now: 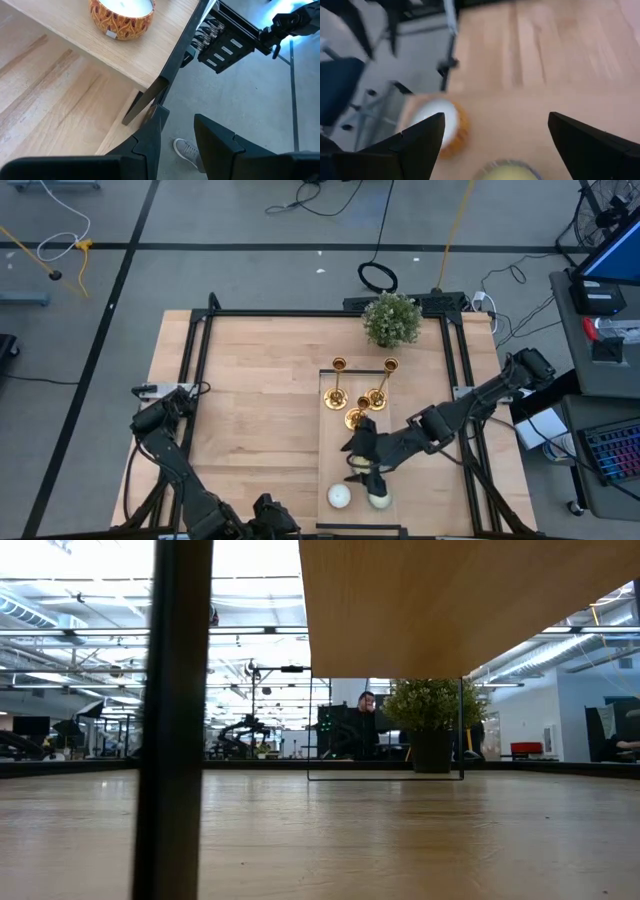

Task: Pick & Place candle stick holders
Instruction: Put the red patterned scented candle on the shelf

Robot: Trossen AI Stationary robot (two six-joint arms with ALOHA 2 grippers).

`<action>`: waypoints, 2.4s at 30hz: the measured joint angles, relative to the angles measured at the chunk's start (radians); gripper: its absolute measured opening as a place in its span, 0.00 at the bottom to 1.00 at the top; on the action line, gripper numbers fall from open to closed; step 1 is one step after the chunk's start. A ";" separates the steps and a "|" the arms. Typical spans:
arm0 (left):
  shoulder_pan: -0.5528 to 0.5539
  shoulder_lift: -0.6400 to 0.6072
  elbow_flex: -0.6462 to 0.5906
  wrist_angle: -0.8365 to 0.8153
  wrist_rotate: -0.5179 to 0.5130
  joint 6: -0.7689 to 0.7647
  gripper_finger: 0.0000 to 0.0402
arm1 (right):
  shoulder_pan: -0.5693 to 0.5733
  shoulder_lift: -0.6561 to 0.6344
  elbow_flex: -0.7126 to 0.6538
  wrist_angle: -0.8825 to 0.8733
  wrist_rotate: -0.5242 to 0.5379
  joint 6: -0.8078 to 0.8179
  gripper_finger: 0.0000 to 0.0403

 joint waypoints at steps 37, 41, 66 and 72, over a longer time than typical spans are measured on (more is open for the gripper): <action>0.006 0.000 0.000 0.000 -0.002 -0.002 0.30 | 0.082 0.000 0.000 0.678 -0.166 0.046 0.76; 0.011 0.000 0.000 0.000 0.006 -0.001 0.30 | 0.107 0.000 0.000 0.708 -0.166 0.046 0.70; 0.055 0.000 0.000 0.082 0.063 0.053 0.30 | 0.203 0.000 0.000 0.652 0.017 0.023 0.26; 0.069 0.000 0.000 0.082 0.094 0.053 0.30 | 0.223 -0.001 0.000 0.671 0.019 -0.003 0.09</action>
